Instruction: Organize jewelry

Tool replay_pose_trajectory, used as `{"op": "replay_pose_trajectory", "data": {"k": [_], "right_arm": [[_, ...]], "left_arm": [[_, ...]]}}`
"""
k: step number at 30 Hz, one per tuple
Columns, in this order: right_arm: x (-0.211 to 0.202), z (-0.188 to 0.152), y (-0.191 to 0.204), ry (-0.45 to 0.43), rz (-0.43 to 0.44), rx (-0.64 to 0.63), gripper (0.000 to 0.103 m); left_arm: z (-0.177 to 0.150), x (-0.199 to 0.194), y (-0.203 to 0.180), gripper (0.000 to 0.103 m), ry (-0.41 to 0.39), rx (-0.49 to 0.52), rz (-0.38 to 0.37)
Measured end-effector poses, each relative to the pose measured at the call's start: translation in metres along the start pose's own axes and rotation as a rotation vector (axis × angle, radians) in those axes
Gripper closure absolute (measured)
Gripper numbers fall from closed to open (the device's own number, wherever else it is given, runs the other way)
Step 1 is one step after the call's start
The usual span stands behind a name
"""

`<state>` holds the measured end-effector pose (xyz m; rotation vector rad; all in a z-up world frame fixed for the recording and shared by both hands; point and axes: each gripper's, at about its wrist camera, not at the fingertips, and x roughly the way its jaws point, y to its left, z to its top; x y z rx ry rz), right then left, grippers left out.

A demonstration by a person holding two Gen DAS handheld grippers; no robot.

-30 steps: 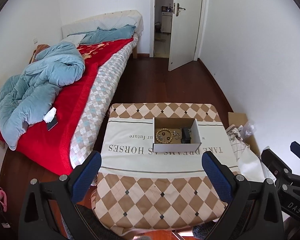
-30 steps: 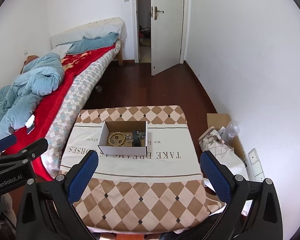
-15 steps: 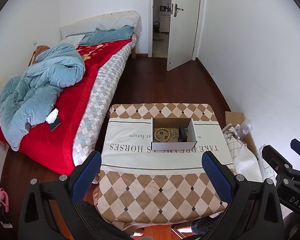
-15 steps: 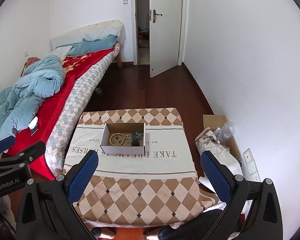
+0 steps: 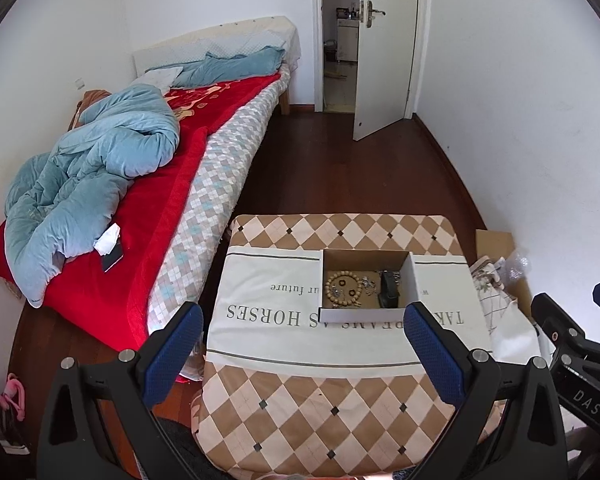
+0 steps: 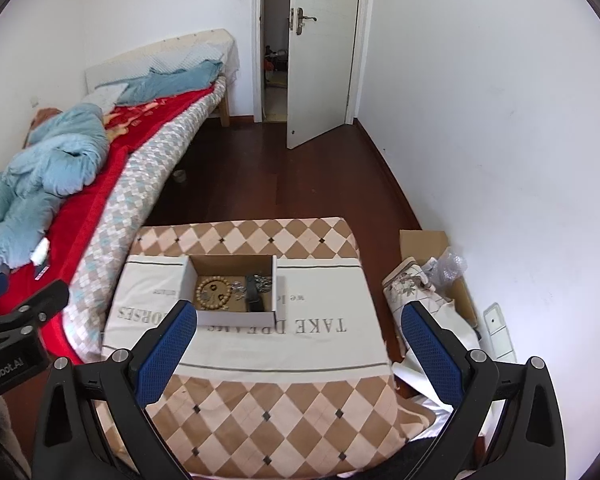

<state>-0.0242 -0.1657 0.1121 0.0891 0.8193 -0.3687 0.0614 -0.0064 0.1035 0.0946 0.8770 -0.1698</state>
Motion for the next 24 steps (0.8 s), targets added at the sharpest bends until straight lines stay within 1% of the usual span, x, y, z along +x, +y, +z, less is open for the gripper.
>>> {"op": "replay_pose_trajectory", "data": {"k": [6, 12, 18, 24], "right_arm": [[0.027, 0.005, 0.005, 0.024, -0.017, -0.011, 0.000], [0.046, 0.005, 0.007, 0.048, -0.025, -0.017, 0.000], [0.055, 0.003, 0.009, 0.064, -0.023, -0.023, 0.000], [0.055, 0.003, 0.012, 0.064, -0.018, -0.031, 0.000]], "left_arm": [[0.002, 0.025, 0.000, 0.001, 0.035, 0.003, 0.009], [0.000, 0.038, -0.001, 0.001, 0.055, 0.000, 0.005], [0.000, 0.044, -0.001, 0.001, 0.065, 0.003, 0.007], [0.001, 0.045, -0.001, 0.001, 0.062, 0.004, 0.009]]}}
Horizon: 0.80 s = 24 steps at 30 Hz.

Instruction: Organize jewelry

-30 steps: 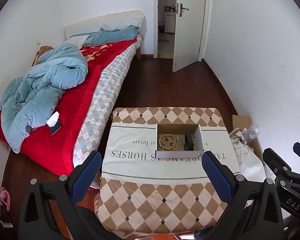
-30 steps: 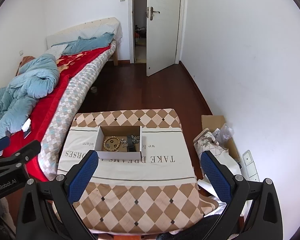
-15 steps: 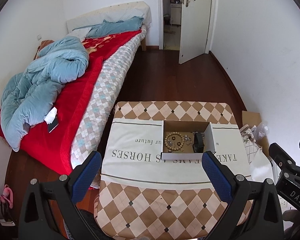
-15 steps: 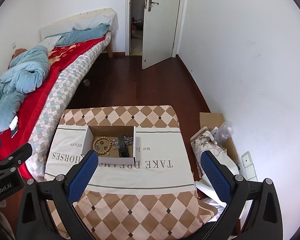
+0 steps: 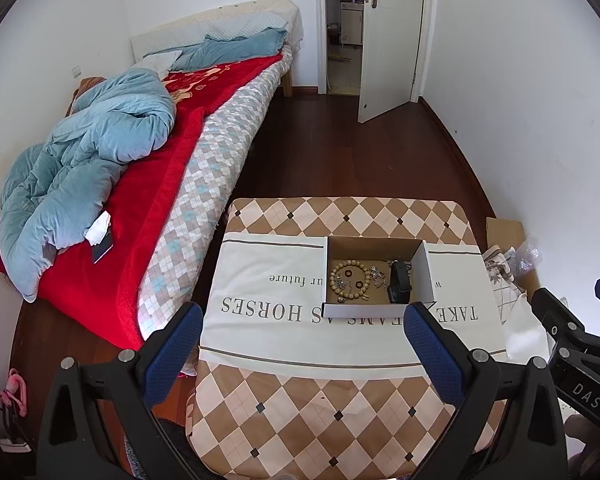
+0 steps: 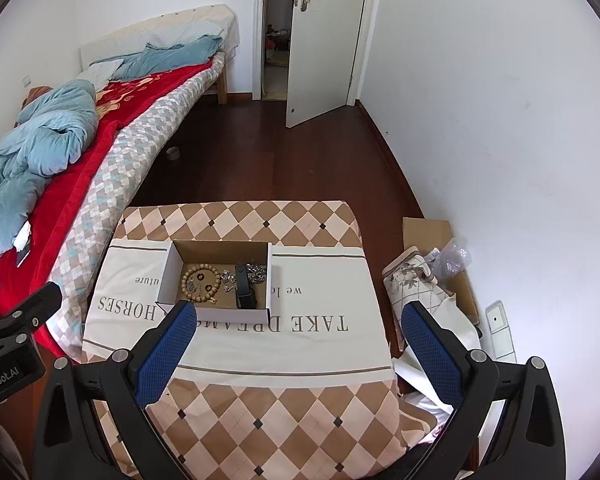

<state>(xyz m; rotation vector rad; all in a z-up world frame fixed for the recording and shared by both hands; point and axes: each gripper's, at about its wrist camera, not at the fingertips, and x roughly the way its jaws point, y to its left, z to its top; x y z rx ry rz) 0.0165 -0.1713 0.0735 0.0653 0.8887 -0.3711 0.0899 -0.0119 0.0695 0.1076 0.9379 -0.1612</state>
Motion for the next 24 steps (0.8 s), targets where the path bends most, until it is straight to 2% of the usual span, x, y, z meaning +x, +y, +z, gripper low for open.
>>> {"op": "replay_pose_trajectory", "data": {"k": [24], "right_arm": [[-0.0033, 0.0039, 0.0031, -0.004, 0.021, -0.007, 0.000]], "left_arm": [[0.0009, -0.0011, 0.0032, 0.001, -0.006, -0.010, -0.008]]}}
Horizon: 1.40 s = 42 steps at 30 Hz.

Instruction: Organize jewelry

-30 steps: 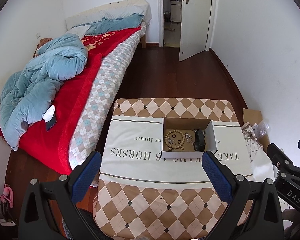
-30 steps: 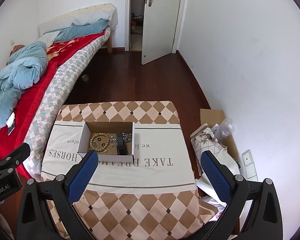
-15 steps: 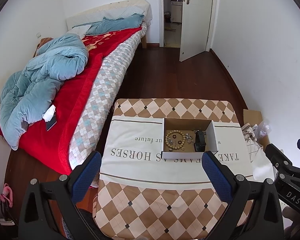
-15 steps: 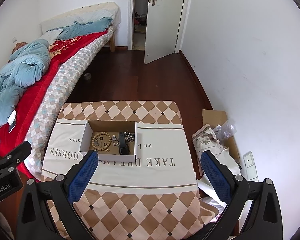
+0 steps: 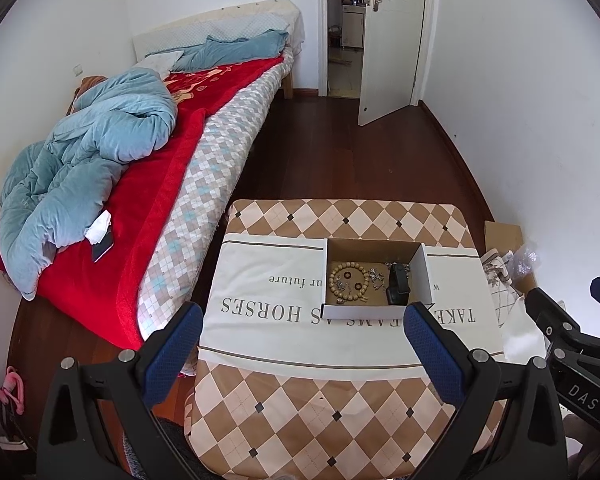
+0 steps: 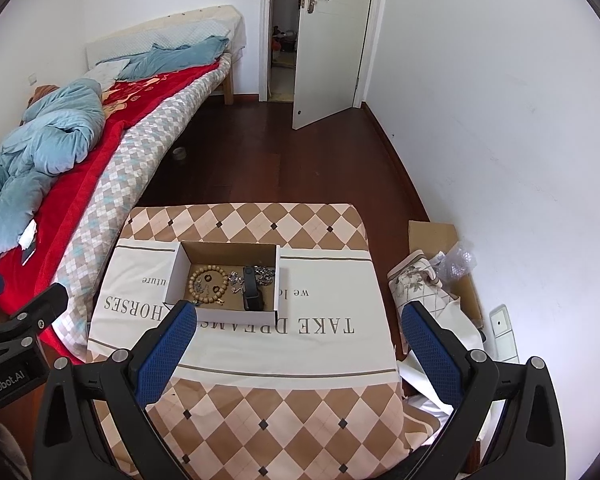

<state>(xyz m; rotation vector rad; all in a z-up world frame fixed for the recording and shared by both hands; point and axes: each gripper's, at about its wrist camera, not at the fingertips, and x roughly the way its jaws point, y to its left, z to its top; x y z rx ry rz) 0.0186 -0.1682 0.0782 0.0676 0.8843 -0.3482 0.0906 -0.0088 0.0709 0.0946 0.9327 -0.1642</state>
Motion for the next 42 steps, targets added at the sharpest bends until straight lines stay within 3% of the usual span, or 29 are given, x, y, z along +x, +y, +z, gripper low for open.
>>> {"op": "replay_pose_trajectory", "data": {"k": [42], "right_arm": [[-0.007, 0.005, 0.002, -0.013, 0.010, -0.002, 0.000]], "left_arm": [[0.002, -0.015, -0.005, 0.001, -0.045, 0.009, 0.025]]}}
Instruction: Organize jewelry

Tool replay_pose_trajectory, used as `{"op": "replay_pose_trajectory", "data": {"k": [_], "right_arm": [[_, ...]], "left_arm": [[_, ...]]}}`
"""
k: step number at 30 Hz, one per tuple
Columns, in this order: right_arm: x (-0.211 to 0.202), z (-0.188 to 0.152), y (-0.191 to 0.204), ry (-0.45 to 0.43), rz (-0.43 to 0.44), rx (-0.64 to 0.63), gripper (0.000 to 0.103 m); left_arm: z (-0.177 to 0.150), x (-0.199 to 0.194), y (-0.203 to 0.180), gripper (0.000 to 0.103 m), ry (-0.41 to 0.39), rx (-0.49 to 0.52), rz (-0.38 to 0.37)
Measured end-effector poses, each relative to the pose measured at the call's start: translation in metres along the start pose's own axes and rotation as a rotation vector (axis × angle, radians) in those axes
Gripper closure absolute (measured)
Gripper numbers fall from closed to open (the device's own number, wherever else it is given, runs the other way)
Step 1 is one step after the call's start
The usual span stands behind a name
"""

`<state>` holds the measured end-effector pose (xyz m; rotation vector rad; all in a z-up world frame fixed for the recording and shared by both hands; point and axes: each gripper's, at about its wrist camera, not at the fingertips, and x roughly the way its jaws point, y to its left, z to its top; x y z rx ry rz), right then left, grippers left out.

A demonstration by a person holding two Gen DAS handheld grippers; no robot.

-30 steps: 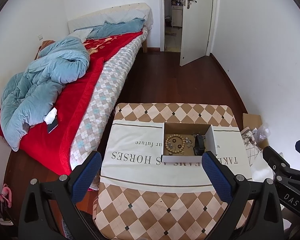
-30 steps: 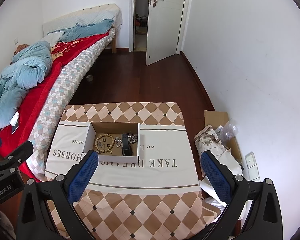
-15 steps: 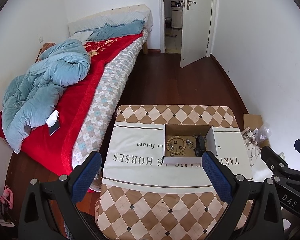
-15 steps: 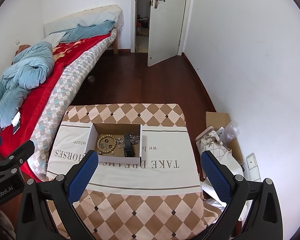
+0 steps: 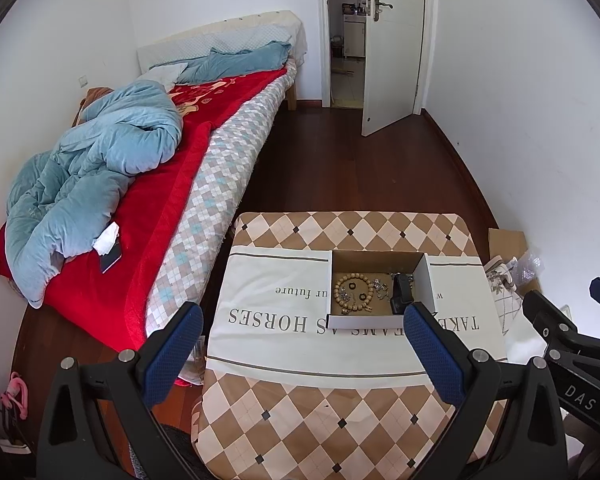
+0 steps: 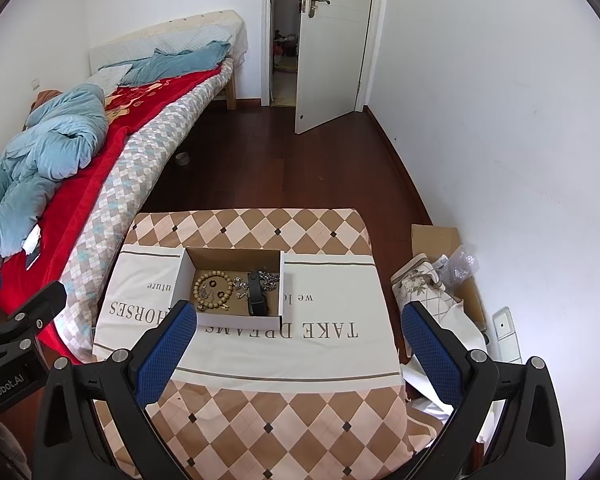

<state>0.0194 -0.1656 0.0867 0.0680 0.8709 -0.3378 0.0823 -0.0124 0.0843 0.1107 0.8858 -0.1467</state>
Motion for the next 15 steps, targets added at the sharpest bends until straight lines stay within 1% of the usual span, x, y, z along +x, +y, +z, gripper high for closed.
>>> {"op": "replay_pose_trajectory", "data": {"k": [9, 15], "right_arm": [[0.0015, 0.0006, -0.0001, -0.001, 0.003, 0.001, 0.000], [0.0013, 0.0006, -0.0004, -0.003, 0.003, 0.002, 0.000]], "left_arm": [[0.0004, -0.0003, 0.0011, 0.001, -0.001, 0.001, 0.002], [0.0007, -0.0020, 0.0031, 0.001, -0.002, -0.001, -0.012]]}}
